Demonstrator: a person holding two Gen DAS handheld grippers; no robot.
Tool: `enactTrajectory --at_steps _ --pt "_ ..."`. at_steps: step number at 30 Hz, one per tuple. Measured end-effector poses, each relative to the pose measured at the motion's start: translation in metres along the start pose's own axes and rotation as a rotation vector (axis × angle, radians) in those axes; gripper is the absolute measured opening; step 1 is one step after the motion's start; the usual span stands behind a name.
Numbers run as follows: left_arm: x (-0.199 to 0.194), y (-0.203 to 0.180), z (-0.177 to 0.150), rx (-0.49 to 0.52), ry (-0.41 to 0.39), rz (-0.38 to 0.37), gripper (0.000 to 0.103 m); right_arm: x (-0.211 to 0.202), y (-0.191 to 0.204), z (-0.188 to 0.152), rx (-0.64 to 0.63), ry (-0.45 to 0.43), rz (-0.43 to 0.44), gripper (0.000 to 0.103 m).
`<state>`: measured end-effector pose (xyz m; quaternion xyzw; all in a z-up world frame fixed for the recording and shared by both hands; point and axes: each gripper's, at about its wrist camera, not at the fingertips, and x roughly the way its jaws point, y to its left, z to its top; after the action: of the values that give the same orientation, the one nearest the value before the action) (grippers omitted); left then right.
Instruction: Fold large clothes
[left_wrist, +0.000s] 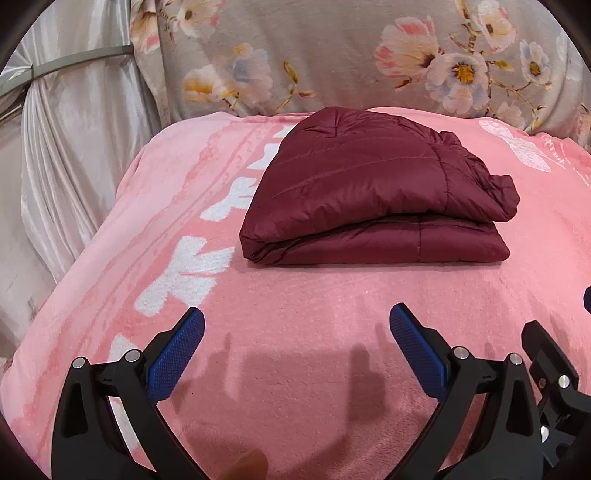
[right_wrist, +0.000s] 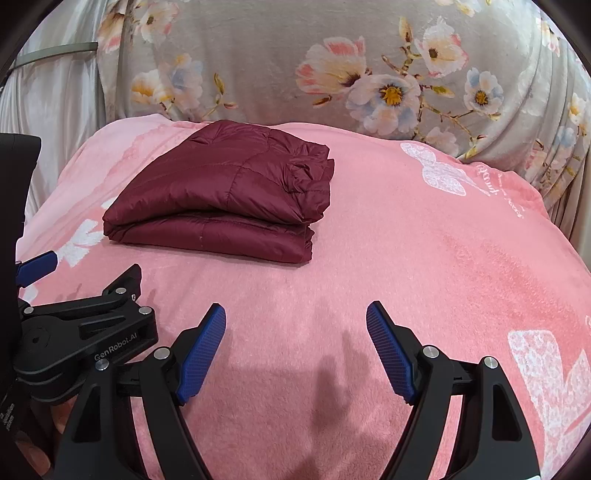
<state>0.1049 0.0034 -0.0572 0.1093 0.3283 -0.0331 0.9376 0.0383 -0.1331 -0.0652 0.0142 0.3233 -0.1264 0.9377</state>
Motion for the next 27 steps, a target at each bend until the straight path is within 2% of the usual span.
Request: enactTrajectory --at_steps 27 --pt "-0.0071 -0.0006 0.0005 0.003 -0.033 0.013 0.098 -0.0038 -0.0027 0.0017 -0.007 -0.016 -0.005 0.076"
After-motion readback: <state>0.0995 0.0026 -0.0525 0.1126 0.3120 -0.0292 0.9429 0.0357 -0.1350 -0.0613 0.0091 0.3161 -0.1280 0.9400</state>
